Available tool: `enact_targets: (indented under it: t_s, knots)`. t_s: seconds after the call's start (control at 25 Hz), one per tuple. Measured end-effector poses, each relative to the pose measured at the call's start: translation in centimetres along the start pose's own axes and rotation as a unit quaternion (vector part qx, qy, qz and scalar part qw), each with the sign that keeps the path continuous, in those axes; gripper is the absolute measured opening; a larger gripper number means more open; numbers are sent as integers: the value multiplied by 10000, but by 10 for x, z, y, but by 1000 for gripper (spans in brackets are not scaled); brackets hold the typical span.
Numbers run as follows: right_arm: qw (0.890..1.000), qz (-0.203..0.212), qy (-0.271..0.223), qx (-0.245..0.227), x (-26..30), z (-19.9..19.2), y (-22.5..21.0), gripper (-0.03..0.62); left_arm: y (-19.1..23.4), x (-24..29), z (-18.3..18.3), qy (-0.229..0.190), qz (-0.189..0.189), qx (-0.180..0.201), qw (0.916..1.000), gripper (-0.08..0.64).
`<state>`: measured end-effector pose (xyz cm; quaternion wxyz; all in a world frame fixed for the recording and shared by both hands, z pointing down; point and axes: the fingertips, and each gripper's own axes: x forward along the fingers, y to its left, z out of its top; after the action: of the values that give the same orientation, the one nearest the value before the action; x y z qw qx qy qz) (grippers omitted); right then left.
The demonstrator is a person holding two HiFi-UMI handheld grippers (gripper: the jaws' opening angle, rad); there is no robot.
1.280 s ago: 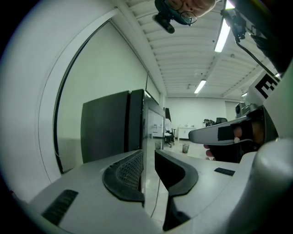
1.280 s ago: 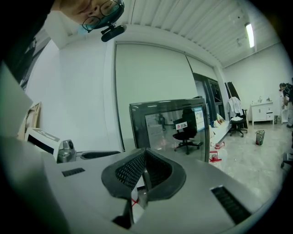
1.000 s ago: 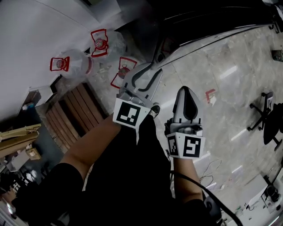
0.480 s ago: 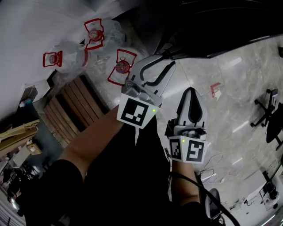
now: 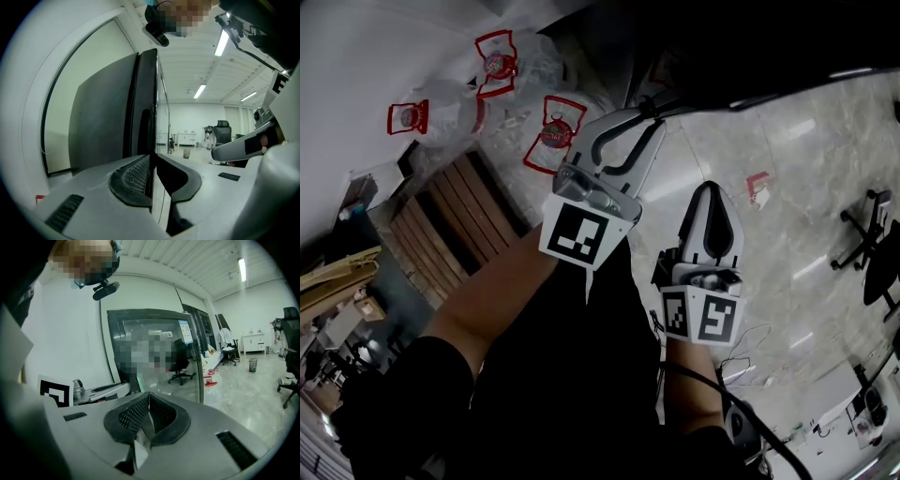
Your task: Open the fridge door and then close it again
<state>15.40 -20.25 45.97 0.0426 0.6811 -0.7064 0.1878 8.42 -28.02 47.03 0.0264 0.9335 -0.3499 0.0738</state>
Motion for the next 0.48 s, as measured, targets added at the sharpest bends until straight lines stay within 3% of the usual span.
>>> enact_targets:
  t_s: [0.24, 0.48]
  knots:
    - [10000, 45, -20, 10, -8, -2, -1, 15, -2, -2, 2, 42, 106, -94, 9999, 48]
    - [10000, 8, -14, 26, -22, -5, -8, 15, 0, -3, 2, 3, 438, -608, 9972, 48]
